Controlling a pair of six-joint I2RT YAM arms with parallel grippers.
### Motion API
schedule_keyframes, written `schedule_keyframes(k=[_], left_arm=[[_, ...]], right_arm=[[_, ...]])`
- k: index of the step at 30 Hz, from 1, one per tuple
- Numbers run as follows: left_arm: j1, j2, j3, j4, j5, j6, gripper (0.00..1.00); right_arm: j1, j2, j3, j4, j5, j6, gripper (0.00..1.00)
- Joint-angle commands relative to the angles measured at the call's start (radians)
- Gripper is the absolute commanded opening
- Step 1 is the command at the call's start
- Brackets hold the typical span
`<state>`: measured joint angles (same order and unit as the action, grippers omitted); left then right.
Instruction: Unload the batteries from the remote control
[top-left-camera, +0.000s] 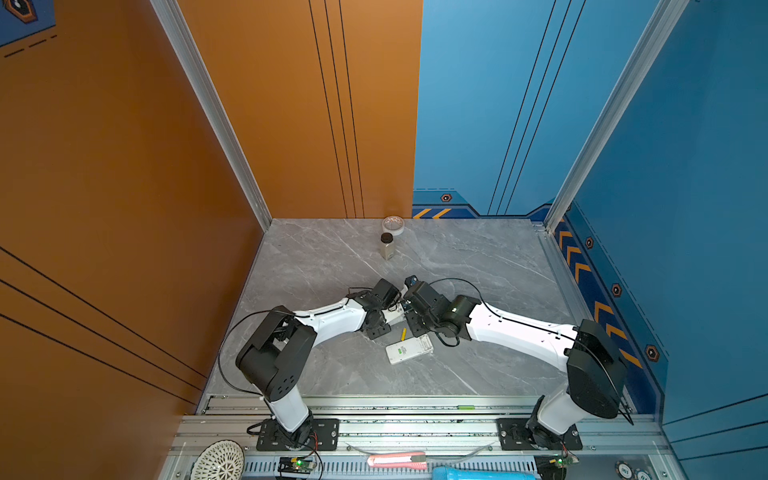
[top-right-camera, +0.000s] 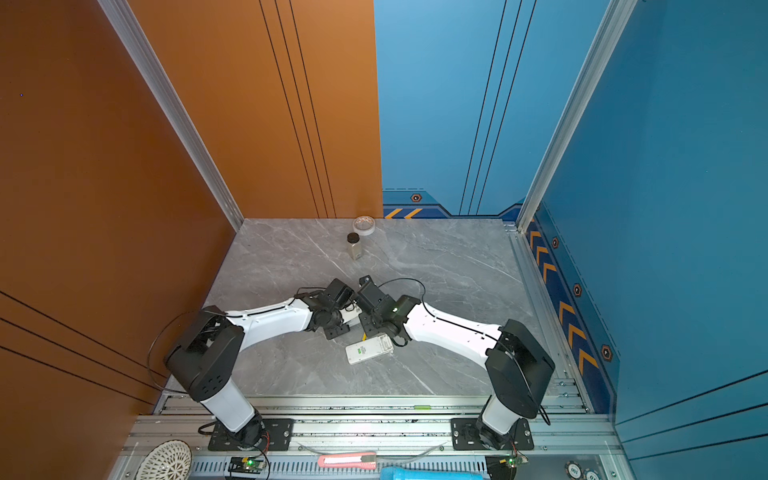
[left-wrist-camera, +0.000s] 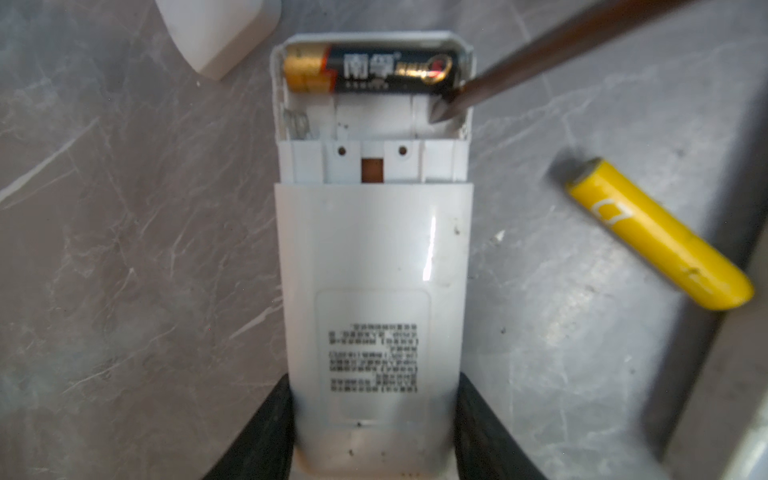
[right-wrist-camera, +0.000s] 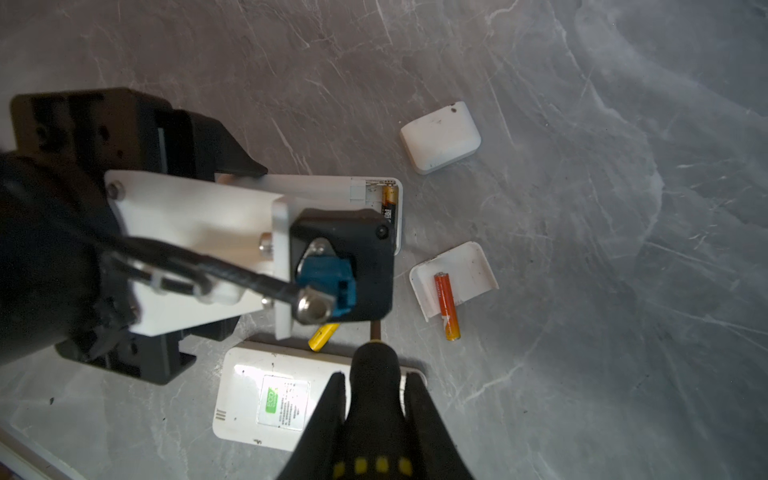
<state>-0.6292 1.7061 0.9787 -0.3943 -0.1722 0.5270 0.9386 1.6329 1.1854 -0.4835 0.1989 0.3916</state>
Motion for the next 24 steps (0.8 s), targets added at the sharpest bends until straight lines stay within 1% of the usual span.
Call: schedule_keyframes(k=[1, 3, 4, 5, 6, 7, 8, 9, 10, 11, 12, 13, 14, 16, 17, 18, 20, 21, 22, 24], left_arm=[[0.008, 0.072, 0.021, -0.142, 0.024, -0.067, 0.0], [-0.012, 0.096, 0.043, -0.181, -0.001, -0.12, 0.0], [-0.017, 0.111, 0.075, -0.222, 0.009, -0.156, 0.0], [-0.026, 0.122, 0.088, -0.249, 0.005, -0.188, 0.02], [-0.037, 0.121, 0.09, -0.265, -0.013, -0.221, 0.06], [-0.041, 0.121, 0.096, -0.285, -0.004, -0.256, 0.1], [-0.043, 0.121, 0.106, -0.311, 0.018, -0.3, 0.16], [-0.048, 0.122, 0.114, -0.332, 0.041, -0.341, 0.27], [-0.05, 0.13, 0.126, -0.361, 0.071, -0.374, 0.32], [-0.057, 0.145, 0.143, -0.405, 0.079, -0.409, 0.34], [-0.059, 0.161, 0.158, -0.445, 0.064, -0.449, 0.38], [-0.055, 0.173, 0.17, -0.477, 0.083, -0.477, 0.41], [-0.044, 0.187, 0.187, -0.513, 0.13, -0.503, 0.44], [-0.033, 0.184, 0.208, -0.56, 0.175, -0.546, 0.49], [-0.022, 0.176, 0.218, -0.572, 0.231, -0.57, 0.52], [-0.01, 0.168, 0.225, -0.574, 0.299, -0.6, 0.57], [0.007, 0.158, 0.238, -0.573, 0.393, -0.651, 0.7], [0.012, 0.162, 0.25, -0.571, 0.44, -0.673, 0.74], [0.014, 0.168, 0.259, -0.564, 0.472, -0.69, 0.75], [0.023, 0.174, 0.278, -0.546, 0.496, -0.746, 0.77]], right_arm=[[0.013, 0.008, 0.002, -0.035, 0.049, -0.027, 0.0], [0.011, -0.002, 0.001, -0.024, 0.044, -0.022, 0.0], [0.011, -0.015, 0.0, -0.01, 0.039, -0.022, 0.0], [0.01, -0.033, 0.0, 0.006, 0.031, -0.017, 0.0], [0.011, -0.048, 0.006, 0.006, 0.035, -0.008, 0.0], [0.009, -0.063, 0.012, -0.001, 0.042, 0.001, 0.0], [0.008, -0.082, 0.016, -0.008, 0.049, 0.009, 0.0], [0.009, -0.105, 0.016, -0.013, 0.058, 0.015, 0.0], [0.007, -0.126, 0.015, -0.017, 0.07, 0.025, 0.0], [0.0, -0.148, 0.012, -0.029, 0.083, 0.043, 0.0], [-0.008, -0.169, 0.011, -0.047, 0.103, 0.064, 0.0], [-0.017, -0.189, 0.008, -0.058, 0.112, 0.079, 0.0], [-0.03, -0.209, 0.003, -0.069, 0.125, 0.091, 0.0], [-0.06, -0.242, 0.004, -0.085, 0.137, 0.102, 0.0], [-0.08, -0.257, 0.004, -0.09, 0.138, 0.103, 0.0], [-0.099, -0.27, 0.003, -0.092, 0.14, 0.104, 0.0], [-0.137, -0.283, 0.001, -0.091, 0.129, 0.099, 0.0], [-0.152, -0.286, -0.002, -0.09, 0.124, 0.09, 0.0], [-0.161, -0.289, 0.001, -0.086, 0.12, 0.082, 0.0], [-0.17, -0.292, -0.009, -0.071, 0.107, 0.069, 0.0]])
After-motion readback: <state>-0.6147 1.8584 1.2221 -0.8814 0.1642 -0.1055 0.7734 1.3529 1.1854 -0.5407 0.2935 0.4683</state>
